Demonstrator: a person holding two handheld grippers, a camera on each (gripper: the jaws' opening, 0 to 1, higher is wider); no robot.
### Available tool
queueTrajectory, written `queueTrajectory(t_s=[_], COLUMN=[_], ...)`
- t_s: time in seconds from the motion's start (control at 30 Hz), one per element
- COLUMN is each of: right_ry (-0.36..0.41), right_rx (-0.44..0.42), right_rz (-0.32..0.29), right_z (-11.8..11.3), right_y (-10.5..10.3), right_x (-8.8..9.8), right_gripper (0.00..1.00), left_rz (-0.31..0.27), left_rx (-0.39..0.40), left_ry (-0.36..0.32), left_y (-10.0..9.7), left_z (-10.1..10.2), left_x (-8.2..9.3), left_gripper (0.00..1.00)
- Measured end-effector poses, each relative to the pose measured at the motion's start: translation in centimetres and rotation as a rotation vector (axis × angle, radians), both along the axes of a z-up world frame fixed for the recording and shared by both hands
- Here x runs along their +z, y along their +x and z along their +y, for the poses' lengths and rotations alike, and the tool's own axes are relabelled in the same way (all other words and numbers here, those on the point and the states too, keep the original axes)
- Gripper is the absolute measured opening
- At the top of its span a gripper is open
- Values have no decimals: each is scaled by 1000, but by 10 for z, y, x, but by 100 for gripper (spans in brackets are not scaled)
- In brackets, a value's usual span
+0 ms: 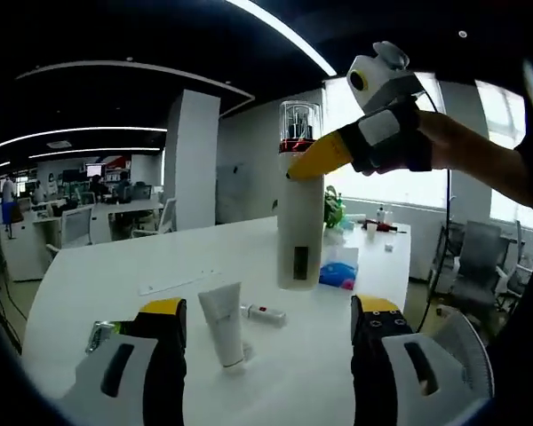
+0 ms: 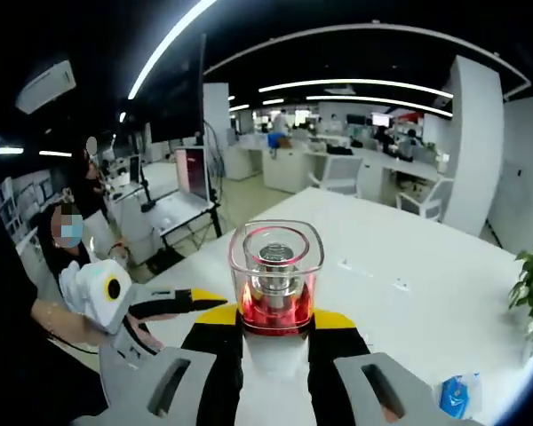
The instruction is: Arrange the skincare products in the storage area until every visible bottle or jar stands upright without overlapping.
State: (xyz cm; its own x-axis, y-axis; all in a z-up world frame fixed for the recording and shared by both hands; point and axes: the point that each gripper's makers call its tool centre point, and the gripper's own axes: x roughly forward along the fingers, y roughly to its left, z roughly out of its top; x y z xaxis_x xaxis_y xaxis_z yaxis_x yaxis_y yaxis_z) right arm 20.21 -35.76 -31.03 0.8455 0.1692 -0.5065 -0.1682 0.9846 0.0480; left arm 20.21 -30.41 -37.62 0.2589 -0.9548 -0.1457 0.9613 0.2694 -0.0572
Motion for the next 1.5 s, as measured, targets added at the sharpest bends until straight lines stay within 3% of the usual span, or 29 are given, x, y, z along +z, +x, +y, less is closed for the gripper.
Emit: queueTrajectory(t_s=[0.27, 0.57, 0.9, 1.27, 1.33, 1.4, 1.5], right_ry=[26, 26, 69, 55, 45, 38, 46], right_rx=[-12, -27, -38, -27, -19, -9, 20], right_rz=[-15, -39, -51, -60, -65, -79, -99], right_z=[22, 34, 41, 45, 49, 50, 53], right_y=[-3, -6, -9, -10, -12, -14, -15], right_x=[-15, -19, -20, -18, -17, -15, -9], right_gripper=[19, 19, 19, 19, 19, 20, 20], left_rz=[3, -4, -30, -44, -87, -81, -26], left_rx=[10, -17, -25, -10, -11, -18, -49], left_ry=[-49, -99, -88, -52, -26, -26, -50], left_y=[-3, -15, -18, -17, -17, -16, -20], left_z=[-14, -25, -25, -22, -21, -20, -19], left_x=[14, 34, 41, 37, 36, 37, 44], left_gripper=[63, 49, 36, 29, 28, 28, 28])
